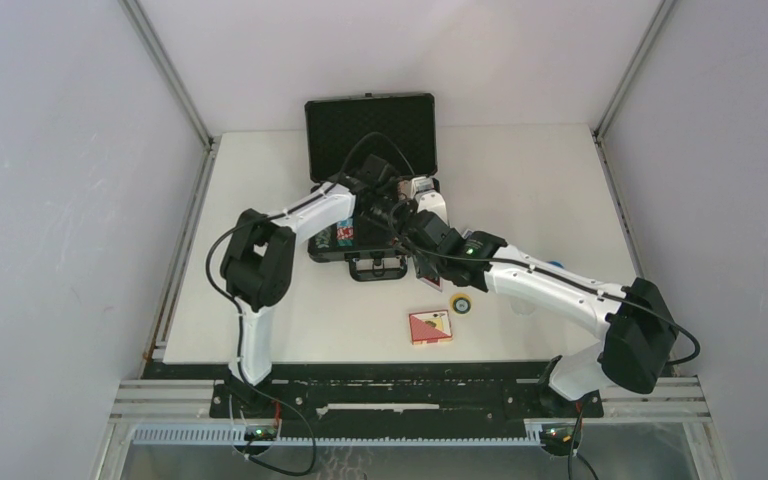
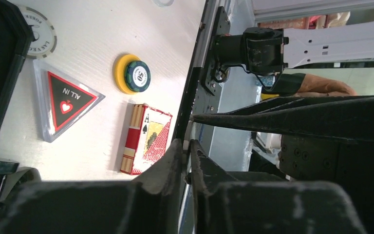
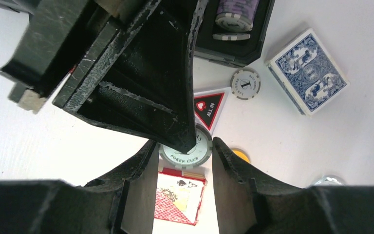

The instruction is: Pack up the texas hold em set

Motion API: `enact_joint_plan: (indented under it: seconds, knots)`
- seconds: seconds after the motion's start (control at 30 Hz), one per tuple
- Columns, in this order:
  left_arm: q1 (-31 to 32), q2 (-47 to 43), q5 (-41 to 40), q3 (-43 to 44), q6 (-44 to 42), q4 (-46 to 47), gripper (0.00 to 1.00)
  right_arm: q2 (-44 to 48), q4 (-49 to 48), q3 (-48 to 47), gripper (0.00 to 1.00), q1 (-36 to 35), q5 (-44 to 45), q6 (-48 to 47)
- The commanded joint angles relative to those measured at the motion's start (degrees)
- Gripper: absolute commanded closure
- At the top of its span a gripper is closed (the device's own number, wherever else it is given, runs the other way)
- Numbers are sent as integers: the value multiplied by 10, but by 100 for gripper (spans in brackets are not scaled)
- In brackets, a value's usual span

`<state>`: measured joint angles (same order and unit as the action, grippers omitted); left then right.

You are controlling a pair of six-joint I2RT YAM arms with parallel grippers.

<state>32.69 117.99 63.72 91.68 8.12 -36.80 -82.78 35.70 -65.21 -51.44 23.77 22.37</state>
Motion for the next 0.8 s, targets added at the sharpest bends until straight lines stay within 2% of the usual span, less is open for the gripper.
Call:
enact_joint_plan:
  seconds: [0.0, 0.23, 0.27, 0.37, 0.43, 0.53, 0.77]
  knots:
    - [10, 7, 28, 32, -31, -27, 98, 0, -29, -29, 59, -1, 26, -7]
    - [9, 7, 35, 44, -46, -33, 100, -3, -28, -29, 58, -1, 25, -9]
    - [8, 5, 29, 46, -50, -34, 100, -2, -25, -29, 52, -1, 27, -8]
    - [3, -1, 9, 56, -65, -45, 100, 7, -15, -21, 22, -1, 28, -17]
    - [-3, -5, -22, 66, -68, -48, 100, 23, -16, -4, 11, -1, 30, -21]
    - [-14, 1, -51, 88, -74, -57, 100, 65, -29, 27, 7, -1, 29, -19]
    - [-22, 1, -165, 122, -112, -41, 100, 189, -68, 88, 7, 31, 29, -17]
